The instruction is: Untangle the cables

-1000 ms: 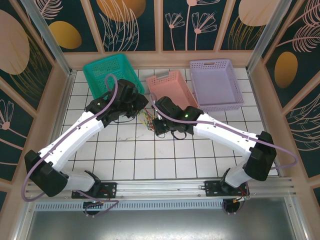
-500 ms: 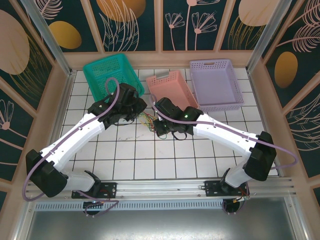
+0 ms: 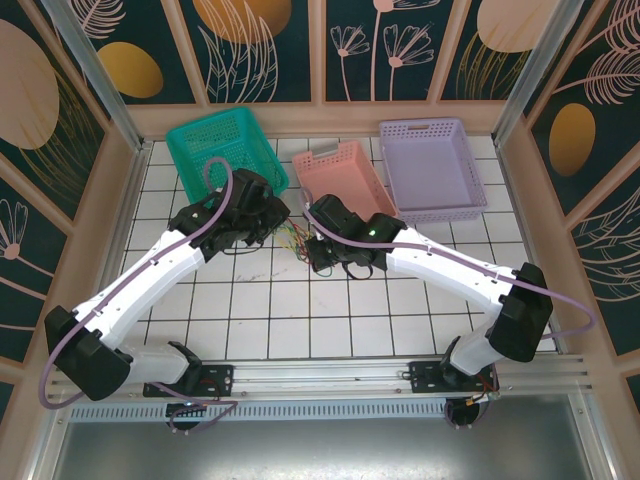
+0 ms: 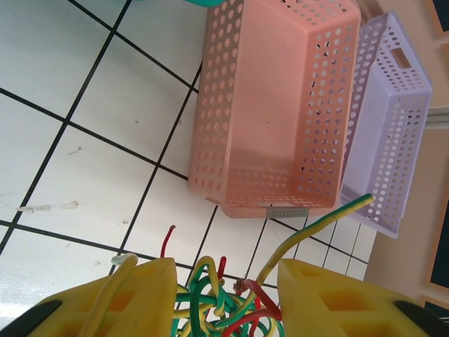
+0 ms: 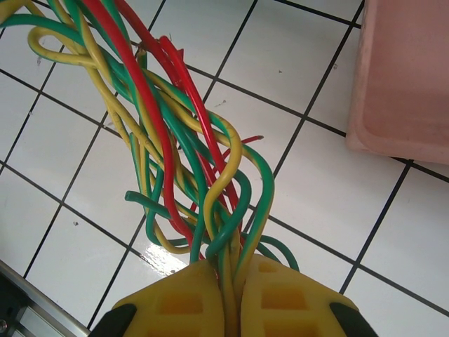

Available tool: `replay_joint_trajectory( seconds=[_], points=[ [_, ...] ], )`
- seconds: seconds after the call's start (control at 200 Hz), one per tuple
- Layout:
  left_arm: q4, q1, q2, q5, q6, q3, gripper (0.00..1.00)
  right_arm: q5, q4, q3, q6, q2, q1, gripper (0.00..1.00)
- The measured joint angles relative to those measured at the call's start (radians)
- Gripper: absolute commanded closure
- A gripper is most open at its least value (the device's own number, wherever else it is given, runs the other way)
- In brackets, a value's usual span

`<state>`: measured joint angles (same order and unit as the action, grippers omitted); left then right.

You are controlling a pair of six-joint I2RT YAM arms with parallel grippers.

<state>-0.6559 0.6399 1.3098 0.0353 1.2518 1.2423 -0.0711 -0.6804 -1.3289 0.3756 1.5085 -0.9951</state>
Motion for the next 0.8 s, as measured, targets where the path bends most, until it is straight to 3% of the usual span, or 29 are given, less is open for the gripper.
replay_joint_trajectory(
  seconds=[0.165,0.375,0.606,0.711,0.796],
  points=[
    [0.005,0.000,0.001,-0.002,0.005,0.000,0.66,0.000,0.003,0.000,0.000,0.008,-0.002,1.00],
    [0.035,0.000,0.014,-0.019,0.007,-0.022,0.68,0.000,0.002,0.000,0.001,0.012,-0.003,1.00],
    [0.060,0.000,0.023,-0.030,0.005,-0.039,0.85,-0.001,0.001,0.000,0.001,0.012,-0.005,1.00],
    [0.070,0.000,0.024,-0.030,0.005,-0.048,1.00,-0.001,-0.003,0.000,0.001,0.012,-0.006,1.00],
    [0.073,0.000,0.024,-0.029,0.006,-0.051,1.00,0.000,-0.005,0.000,0.003,0.012,-0.006,1.00]
  ],
)
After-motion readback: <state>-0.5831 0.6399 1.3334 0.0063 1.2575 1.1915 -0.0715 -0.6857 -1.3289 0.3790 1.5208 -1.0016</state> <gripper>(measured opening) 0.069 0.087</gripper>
